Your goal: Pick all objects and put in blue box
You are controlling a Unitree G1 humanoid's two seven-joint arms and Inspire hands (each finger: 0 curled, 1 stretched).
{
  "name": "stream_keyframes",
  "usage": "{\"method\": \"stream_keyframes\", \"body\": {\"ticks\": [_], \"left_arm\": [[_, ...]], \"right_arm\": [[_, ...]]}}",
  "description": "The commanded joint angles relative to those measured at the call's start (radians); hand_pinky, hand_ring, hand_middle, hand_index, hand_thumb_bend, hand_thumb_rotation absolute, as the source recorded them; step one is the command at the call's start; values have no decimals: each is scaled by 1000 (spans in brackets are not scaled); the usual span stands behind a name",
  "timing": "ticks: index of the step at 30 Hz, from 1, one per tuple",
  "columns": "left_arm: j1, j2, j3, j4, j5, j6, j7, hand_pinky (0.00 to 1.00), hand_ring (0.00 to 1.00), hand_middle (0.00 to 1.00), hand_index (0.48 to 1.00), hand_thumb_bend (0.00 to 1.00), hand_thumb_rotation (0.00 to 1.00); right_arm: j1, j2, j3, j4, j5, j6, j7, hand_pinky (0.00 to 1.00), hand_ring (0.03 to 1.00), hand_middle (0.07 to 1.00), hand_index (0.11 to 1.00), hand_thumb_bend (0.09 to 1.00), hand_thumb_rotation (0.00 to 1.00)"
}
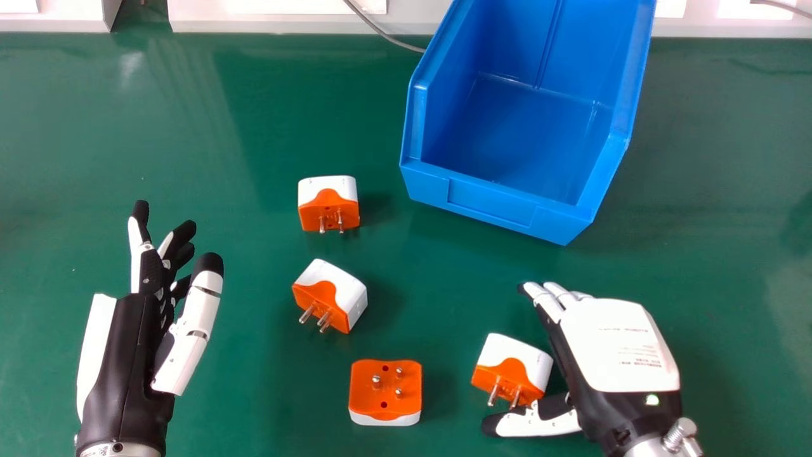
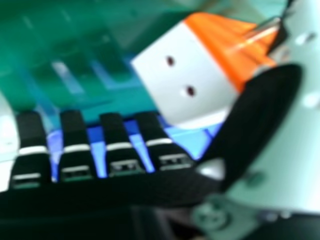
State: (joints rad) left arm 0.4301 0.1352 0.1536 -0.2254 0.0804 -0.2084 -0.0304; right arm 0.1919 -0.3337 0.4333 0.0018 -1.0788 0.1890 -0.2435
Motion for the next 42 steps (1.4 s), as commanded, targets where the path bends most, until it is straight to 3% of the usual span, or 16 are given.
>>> {"method": "stream_keyframes", "body": {"ticks": [1,2,4,6,13,19,29,35,42], "left_arm": [[7,5,4,-30,8,-4,4,880,940,946,958,292,784],[9,5,4,-34,7,-1,2,880,940,946,958,293,784],[12,5,4,-39,3,2,0,881,941,947,958,300,787],[14,5,5,-41,0,4,-2,882,941,948,959,303,791],[20,7,6,-51,0,10,-4,886,943,949,961,293,798],[24,7,6,-59,2,13,-4,889,945,950,962,288,802],[17,8,8,-47,3,7,-2,891,946,951,963,289,807],[2,9,7,-36,-1,13,-4,891,945,951,963,296,808],[-29,8,6,-15,-2,23,-3,892,945,951,964,303,811]], "right_arm": [[-20,15,14,34,-3,12,7,469,552,616,638,719,458],[-23,13,16,36,0,16,16,403,482,547,567,705,440],[-23,9,21,31,4,24,34,157,221,296,312,613,350],[-19,3,24,16,5,33,51,79,139,216,238,576,321],[-13,-7,21,-17,16,50,85,42,98,180,217,472,335],[0,-13,9,-37,36,34,78,46,99,181,213,447,342],[45,-9,-9,-156,81,-21,50,34,75,145,167,420,307],[33,13,-23,-268,136,-86,42,13,55,116,137,400,284],[-156,62,-69,-320,188,-145,61,11,53,106,129,405,228]]}}
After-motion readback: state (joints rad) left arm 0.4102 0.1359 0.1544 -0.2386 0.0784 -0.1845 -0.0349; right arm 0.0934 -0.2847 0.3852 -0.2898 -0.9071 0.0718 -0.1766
